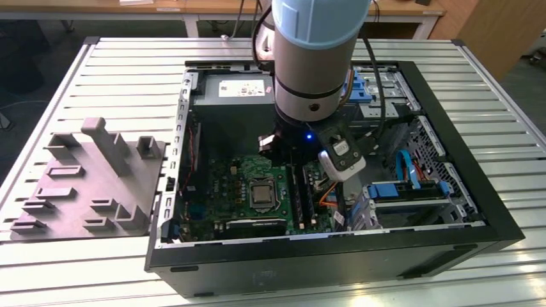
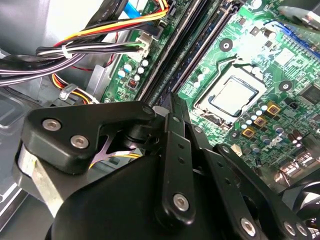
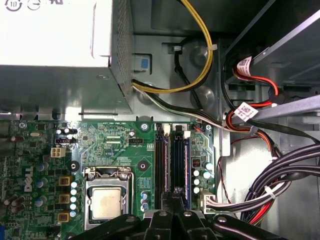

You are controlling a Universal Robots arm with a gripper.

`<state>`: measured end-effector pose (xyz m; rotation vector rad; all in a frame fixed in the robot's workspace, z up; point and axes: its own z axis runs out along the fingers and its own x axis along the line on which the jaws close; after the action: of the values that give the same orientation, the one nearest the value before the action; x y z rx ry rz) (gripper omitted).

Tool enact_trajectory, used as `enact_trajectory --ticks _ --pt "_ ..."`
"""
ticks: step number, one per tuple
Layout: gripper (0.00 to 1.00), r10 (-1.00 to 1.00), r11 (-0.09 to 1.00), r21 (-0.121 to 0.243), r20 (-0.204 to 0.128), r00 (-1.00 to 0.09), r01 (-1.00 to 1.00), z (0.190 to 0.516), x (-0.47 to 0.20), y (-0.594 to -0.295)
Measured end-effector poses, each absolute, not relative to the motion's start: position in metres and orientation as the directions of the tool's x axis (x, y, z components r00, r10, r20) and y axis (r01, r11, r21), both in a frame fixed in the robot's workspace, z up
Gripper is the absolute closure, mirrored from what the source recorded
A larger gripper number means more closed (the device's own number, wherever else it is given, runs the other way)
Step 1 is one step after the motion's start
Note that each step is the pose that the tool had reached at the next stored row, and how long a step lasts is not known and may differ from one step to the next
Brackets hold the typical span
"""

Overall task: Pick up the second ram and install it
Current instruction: 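Insert the second ram into the second slot, then press down the second ram until it locks into place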

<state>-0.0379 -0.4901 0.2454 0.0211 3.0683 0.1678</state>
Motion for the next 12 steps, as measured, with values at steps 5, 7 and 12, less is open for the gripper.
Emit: enact_trajectory --ticks 5,7,12 --pt "0.9 0.018 0.994 0.109 -0.068 -0.998 0.01 0.2458 -0.038 -0.4894" --pt "0.9 0.017 0.994 0.109 -0.068 -0.998 0.01 0.2462 -0.0379 -0.4887" --pt "0.9 0.017 0.994 0.109 -0.068 -0.998 0.01 0.2463 -0.0379 -0.4885"
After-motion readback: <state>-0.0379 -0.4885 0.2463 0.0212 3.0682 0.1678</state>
